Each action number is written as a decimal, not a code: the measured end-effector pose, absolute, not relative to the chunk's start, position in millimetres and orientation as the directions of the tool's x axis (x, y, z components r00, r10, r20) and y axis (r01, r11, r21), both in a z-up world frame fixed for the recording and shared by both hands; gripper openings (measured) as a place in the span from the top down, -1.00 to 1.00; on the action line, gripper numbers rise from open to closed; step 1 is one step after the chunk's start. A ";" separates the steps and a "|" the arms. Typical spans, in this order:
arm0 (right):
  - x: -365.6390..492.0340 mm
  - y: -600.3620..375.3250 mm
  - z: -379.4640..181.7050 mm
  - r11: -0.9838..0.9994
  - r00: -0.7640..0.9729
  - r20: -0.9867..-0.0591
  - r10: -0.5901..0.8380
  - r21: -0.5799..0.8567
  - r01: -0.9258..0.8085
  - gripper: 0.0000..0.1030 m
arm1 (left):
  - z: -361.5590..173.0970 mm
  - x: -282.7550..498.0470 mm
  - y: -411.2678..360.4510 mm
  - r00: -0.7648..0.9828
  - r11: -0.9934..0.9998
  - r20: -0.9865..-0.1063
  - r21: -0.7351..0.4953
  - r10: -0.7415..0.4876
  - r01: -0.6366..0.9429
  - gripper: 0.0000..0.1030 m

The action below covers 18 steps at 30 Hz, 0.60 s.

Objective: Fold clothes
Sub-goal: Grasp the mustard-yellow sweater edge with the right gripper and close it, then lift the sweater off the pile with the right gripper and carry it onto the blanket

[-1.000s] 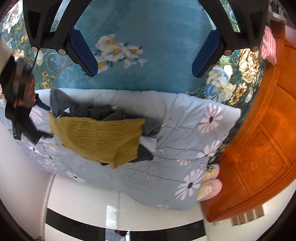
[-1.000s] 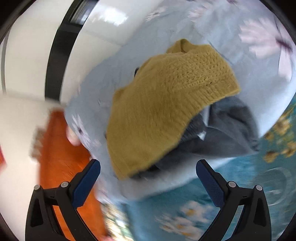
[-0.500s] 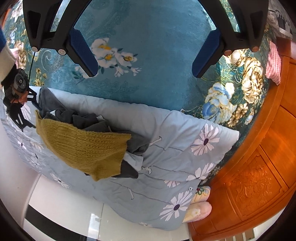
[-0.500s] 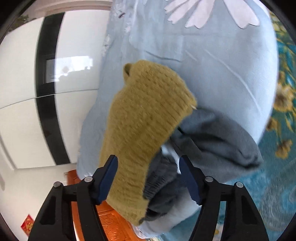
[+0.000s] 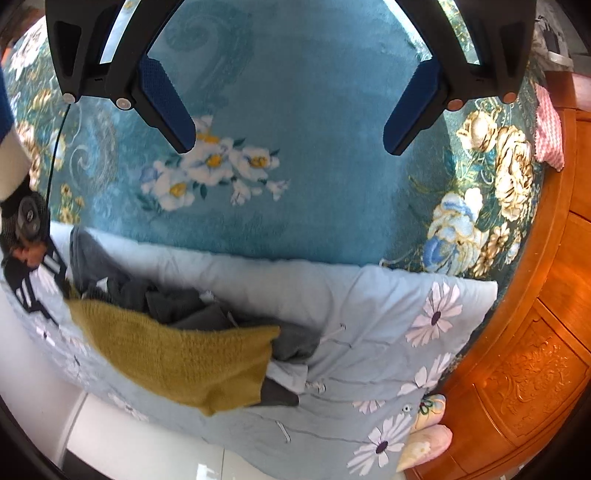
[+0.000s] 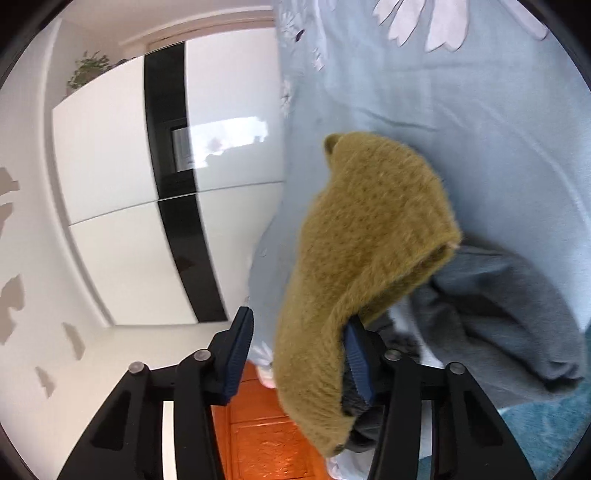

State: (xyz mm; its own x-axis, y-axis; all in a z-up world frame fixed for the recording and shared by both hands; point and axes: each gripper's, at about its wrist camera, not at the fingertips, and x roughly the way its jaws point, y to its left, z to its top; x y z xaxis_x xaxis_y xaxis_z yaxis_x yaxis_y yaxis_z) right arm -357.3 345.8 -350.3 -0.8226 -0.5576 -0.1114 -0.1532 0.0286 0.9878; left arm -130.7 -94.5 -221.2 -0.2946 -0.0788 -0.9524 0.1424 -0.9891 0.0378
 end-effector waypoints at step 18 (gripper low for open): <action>-407.3 372.5 -271.8 -0.025 -0.816 -0.027 -0.578 1.000 -0.015 0.94 | -231.8 -112.3 -62.4 -0.259 -0.997 -0.965 0.019 -0.038 0.074 -1.00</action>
State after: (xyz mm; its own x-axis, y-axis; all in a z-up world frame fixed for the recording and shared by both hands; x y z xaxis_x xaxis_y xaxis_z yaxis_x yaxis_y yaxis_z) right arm -407.3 372.5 -271.8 -0.8157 -0.5778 -0.0268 -0.0153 -0.0247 0.9996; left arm -112.3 -62.4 -231.8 -0.2589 -0.0376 -0.9652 0.0741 -0.9971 0.0190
